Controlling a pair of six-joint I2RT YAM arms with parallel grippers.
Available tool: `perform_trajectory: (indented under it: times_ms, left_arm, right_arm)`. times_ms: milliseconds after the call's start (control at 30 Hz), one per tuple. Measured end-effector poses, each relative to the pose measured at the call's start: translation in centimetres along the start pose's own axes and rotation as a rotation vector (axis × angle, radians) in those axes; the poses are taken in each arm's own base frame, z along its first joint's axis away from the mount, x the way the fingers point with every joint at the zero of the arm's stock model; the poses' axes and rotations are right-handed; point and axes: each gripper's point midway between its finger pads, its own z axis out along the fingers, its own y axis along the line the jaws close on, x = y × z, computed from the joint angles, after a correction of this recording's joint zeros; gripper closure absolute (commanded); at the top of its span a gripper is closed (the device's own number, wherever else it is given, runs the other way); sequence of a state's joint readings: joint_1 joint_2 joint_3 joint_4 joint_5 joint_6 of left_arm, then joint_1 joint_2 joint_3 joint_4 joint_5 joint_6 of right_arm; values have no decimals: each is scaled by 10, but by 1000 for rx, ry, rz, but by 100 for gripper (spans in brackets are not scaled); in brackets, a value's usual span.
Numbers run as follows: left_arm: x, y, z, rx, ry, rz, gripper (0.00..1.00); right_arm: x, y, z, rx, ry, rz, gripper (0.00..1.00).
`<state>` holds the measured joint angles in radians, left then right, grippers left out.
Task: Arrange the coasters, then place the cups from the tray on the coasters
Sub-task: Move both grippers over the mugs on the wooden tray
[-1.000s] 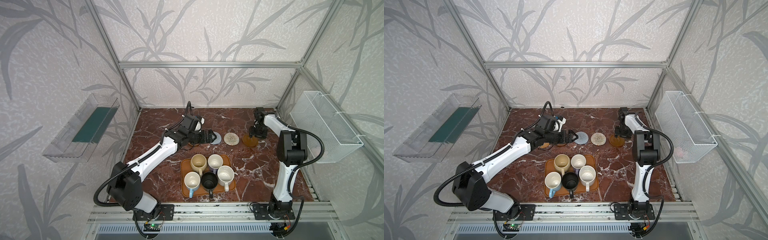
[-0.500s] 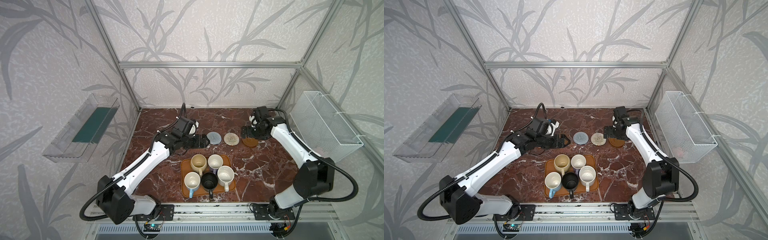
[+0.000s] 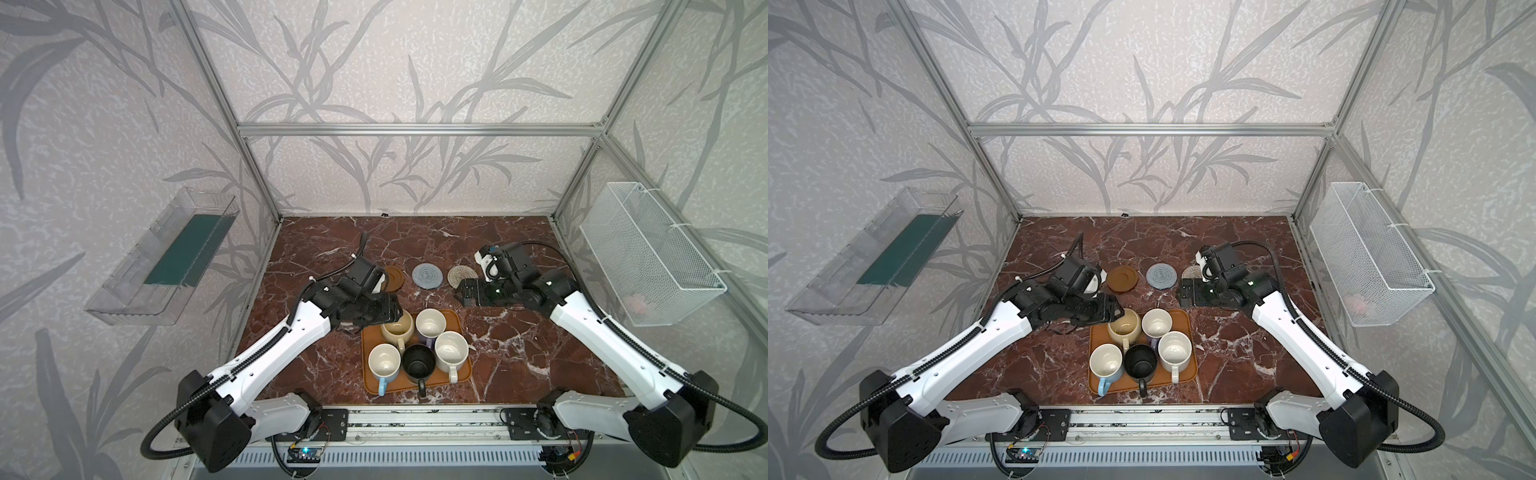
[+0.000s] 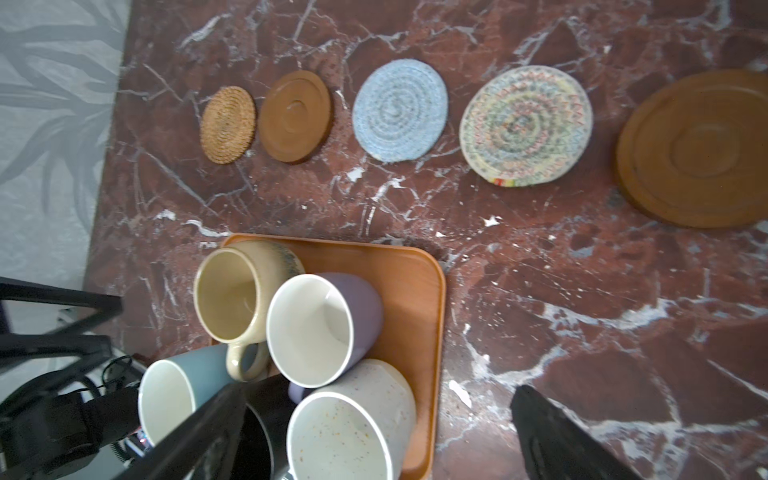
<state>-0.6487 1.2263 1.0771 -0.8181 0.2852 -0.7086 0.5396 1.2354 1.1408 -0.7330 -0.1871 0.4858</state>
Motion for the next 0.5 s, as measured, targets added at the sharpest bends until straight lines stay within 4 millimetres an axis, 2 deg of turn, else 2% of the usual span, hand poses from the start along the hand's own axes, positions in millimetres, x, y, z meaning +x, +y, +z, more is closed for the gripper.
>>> perform_trajectory:
  times_ms: [200, 367, 500]
  left_arm:
    - [10, -2, 13, -31, 40, -6, 37]
    - [17, 0, 27, -75, 72, -3, 42]
    - [28, 2, 38, -112, 114, 17, 42]
  right_arm:
    - [5, 16, 9, -55, 6, 26, 1]
    - [12, 37, 15, -112, 29, 1, 1]
    - [18, 46, 21, -132, 53, -4, 1]
